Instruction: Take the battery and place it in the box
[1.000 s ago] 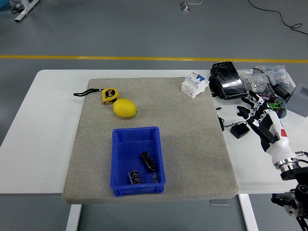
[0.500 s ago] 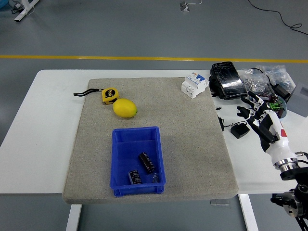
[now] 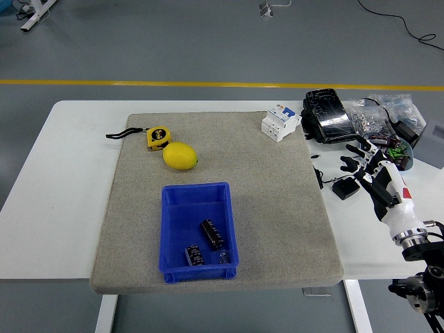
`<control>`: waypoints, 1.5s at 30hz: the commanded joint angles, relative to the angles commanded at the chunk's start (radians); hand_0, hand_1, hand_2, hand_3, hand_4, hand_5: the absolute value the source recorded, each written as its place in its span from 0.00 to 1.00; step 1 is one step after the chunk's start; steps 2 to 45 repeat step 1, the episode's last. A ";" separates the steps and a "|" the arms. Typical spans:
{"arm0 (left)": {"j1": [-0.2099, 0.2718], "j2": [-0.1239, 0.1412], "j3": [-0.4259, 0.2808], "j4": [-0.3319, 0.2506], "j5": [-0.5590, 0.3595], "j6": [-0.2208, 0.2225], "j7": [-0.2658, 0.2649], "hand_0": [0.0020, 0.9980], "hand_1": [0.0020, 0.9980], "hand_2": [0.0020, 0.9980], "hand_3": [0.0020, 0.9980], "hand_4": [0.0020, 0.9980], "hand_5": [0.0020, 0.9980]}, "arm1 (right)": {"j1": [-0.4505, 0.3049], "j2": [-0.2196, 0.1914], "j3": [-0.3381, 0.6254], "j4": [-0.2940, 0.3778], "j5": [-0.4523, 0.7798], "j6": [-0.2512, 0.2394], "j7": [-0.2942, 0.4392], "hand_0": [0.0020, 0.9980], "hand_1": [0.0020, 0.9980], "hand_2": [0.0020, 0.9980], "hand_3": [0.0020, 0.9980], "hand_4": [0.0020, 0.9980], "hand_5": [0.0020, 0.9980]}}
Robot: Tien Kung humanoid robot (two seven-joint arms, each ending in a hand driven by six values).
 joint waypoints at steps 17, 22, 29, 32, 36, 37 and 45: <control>0.000 0.000 -0.002 0.000 0.003 0.000 0.001 0.60 0.61 0.65 0.59 0.64 0.59 | 0.001 0.000 -0.001 0.000 0.001 0.002 0.000 0.67 0.70 0.82 0.90 1.00 0.56; 0.000 0.000 -0.002 0.000 0.003 0.000 0.001 0.60 0.61 0.65 0.59 0.64 0.59 | 0.001 0.000 -0.001 0.000 0.001 0.002 0.000 0.67 0.70 0.82 0.90 1.00 0.56; 0.000 0.000 -0.002 0.000 0.003 0.000 0.001 0.60 0.61 0.65 0.59 0.64 0.59 | 0.001 0.000 -0.001 0.000 0.001 0.002 0.000 0.67 0.70 0.82 0.90 1.00 0.56; 0.000 0.000 -0.002 0.000 0.003 0.000 0.001 0.60 0.61 0.65 0.59 0.64 0.59 | 0.001 0.000 -0.001 0.000 0.001 0.002 0.000 0.67 0.70 0.82 0.90 1.00 0.56; 0.000 0.000 -0.002 0.000 0.003 0.000 0.001 0.60 0.61 0.65 0.59 0.64 0.59 | 0.001 0.000 -0.001 0.000 0.001 0.002 0.000 0.67 0.70 0.82 0.90 1.00 0.56; 0.000 0.000 -0.002 0.000 0.003 0.000 0.001 0.60 0.61 0.65 0.59 0.64 0.59 | 0.001 0.000 -0.001 0.000 0.001 0.002 0.000 0.67 0.70 0.82 0.90 1.00 0.56; 0.000 0.000 -0.002 0.000 0.003 0.000 0.001 0.60 0.61 0.65 0.59 0.64 0.59 | 0.001 0.000 -0.001 0.000 0.001 0.002 0.000 0.67 0.70 0.82 0.90 1.00 0.56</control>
